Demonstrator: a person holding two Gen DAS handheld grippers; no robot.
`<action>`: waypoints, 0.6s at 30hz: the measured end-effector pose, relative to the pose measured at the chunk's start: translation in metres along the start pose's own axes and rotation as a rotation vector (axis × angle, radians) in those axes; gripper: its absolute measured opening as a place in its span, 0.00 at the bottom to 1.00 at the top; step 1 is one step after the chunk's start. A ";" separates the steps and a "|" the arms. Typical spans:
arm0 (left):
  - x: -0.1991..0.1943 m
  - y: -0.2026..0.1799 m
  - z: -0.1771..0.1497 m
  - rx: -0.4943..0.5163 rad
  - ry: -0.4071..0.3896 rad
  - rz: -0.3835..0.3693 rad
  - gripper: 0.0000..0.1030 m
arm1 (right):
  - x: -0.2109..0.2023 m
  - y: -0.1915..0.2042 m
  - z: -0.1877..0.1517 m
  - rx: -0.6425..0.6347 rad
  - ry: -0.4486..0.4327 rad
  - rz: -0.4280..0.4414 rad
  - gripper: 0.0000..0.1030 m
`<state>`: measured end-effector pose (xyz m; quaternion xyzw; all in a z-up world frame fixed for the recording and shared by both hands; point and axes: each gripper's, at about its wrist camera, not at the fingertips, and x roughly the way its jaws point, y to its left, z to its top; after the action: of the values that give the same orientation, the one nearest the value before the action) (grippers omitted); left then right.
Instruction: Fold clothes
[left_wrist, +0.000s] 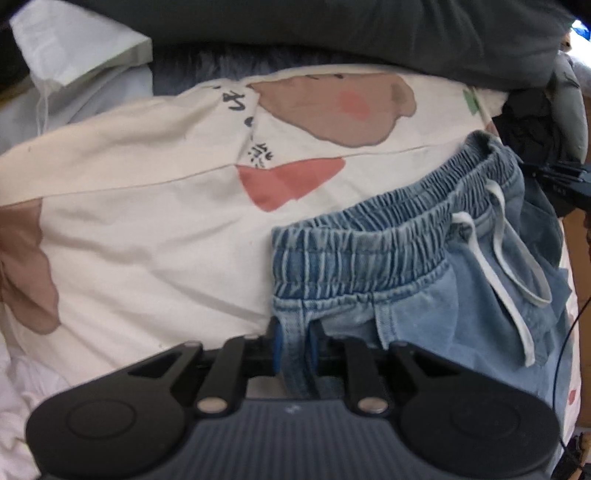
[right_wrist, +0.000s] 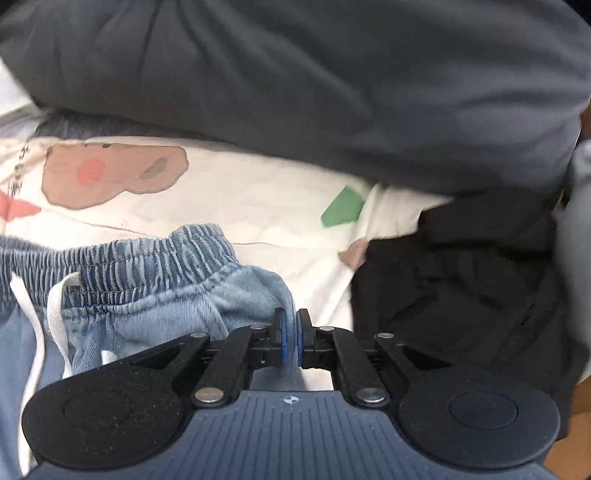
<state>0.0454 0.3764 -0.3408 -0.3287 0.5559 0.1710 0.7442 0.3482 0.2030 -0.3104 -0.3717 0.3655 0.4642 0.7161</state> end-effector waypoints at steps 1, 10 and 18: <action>-0.002 0.001 0.000 -0.004 -0.001 -0.004 0.23 | 0.000 -0.002 0.000 0.018 -0.001 0.018 0.10; -0.032 0.011 0.010 -0.081 -0.110 -0.068 0.55 | -0.017 -0.022 0.018 0.111 -0.070 0.172 0.43; -0.006 0.013 0.006 -0.076 -0.070 -0.060 0.58 | 0.014 0.002 0.030 -0.034 0.028 0.228 0.57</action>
<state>0.0398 0.3911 -0.3377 -0.3671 0.5126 0.1808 0.7548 0.3557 0.2351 -0.3091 -0.3464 0.4074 0.5436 0.6469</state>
